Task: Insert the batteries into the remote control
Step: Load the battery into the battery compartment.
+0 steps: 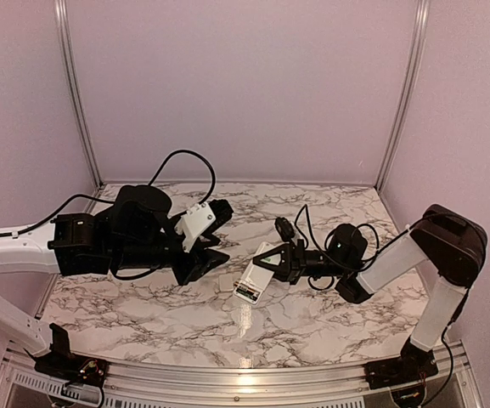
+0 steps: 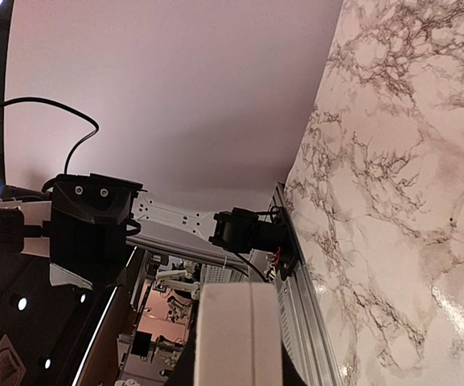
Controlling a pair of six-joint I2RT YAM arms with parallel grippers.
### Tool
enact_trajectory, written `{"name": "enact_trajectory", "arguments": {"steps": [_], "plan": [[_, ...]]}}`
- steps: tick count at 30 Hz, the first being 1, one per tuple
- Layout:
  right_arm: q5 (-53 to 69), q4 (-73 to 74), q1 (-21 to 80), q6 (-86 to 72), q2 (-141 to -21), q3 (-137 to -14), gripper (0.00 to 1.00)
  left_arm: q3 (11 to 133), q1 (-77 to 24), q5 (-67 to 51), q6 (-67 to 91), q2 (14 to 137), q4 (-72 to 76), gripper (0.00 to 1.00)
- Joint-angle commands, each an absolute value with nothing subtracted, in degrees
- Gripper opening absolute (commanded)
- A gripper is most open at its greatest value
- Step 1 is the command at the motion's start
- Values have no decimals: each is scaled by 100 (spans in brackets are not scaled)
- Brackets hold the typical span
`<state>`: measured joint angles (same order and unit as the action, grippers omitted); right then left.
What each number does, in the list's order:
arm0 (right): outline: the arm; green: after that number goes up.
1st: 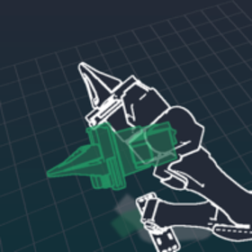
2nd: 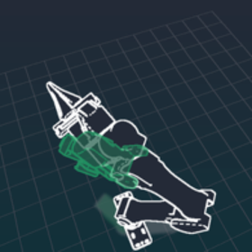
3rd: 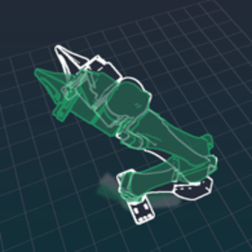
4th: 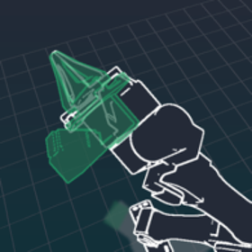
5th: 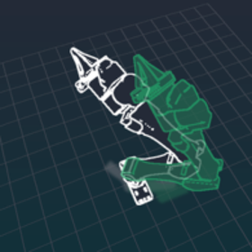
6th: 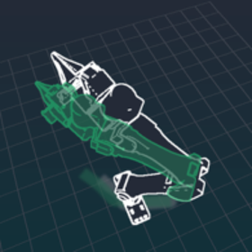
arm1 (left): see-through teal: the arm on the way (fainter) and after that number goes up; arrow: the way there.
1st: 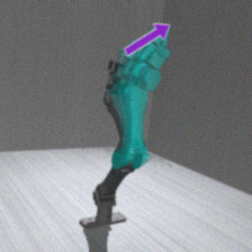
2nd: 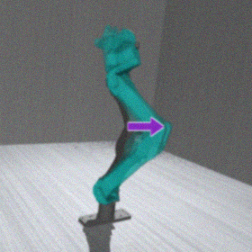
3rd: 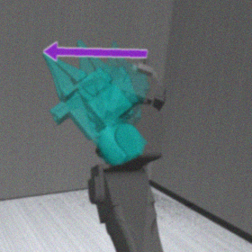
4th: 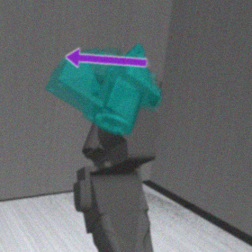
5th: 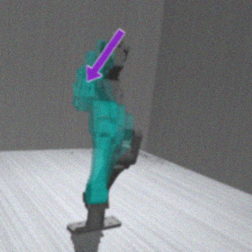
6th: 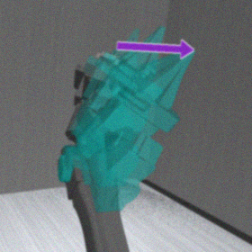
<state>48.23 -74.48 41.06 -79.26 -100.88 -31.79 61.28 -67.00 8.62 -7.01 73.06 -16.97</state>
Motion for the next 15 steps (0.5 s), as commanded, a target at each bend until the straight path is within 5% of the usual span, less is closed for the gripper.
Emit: {"name": "enact_trajectory", "arguments": {"steps": [1,10,15], "plan": [[4676,-9620,4068,-8234,-9998,-3375,0,6022,-6580,612,-392,7230,-1359,41],[4625,-9855,4030,-8251,-9952,-3389,0,6020,-6530,354,-299,7279,-1280,38],[4568,-9368,3979,-8095,-9822,-3321,0,6273,-6530,584,-225,7707,-1726,25]]}}
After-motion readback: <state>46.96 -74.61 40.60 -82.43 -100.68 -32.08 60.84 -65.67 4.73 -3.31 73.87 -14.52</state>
